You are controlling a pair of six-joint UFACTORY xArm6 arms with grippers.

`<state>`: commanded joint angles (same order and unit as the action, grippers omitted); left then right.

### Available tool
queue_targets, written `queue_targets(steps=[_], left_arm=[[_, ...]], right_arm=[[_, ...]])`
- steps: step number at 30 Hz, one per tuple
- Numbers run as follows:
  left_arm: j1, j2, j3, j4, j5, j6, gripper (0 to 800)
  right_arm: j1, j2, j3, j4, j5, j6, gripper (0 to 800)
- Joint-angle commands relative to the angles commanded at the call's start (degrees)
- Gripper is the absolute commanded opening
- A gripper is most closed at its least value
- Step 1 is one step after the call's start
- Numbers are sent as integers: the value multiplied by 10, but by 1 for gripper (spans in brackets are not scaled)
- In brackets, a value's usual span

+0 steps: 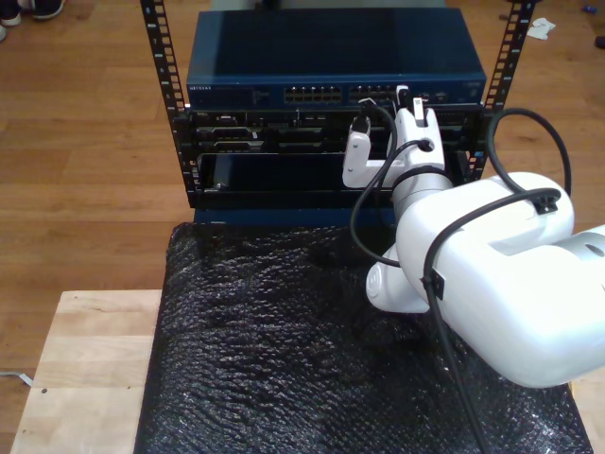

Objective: Grab the cable and plug it in

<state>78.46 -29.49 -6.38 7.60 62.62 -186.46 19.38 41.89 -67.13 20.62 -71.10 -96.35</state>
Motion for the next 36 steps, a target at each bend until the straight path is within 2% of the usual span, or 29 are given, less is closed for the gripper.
queue_targets(steps=[5, 9, 23, 36], left_arm=[[0, 0, 0, 0, 0, 0, 800], [0, 0, 0, 0, 0, 0, 800], [0, 0, 0, 0, 0, 0, 800], [0, -1, 0, 0, 0, 0, 800]], right_arm=[[-2, -2, 8, -1, 9, 4, 207], [-1, -27, 29, -2, 22, 14, 291], [1, -132, 139, -3, 87, 28, 382], [-4, -253, 192, -4, 255, 26, 566]])
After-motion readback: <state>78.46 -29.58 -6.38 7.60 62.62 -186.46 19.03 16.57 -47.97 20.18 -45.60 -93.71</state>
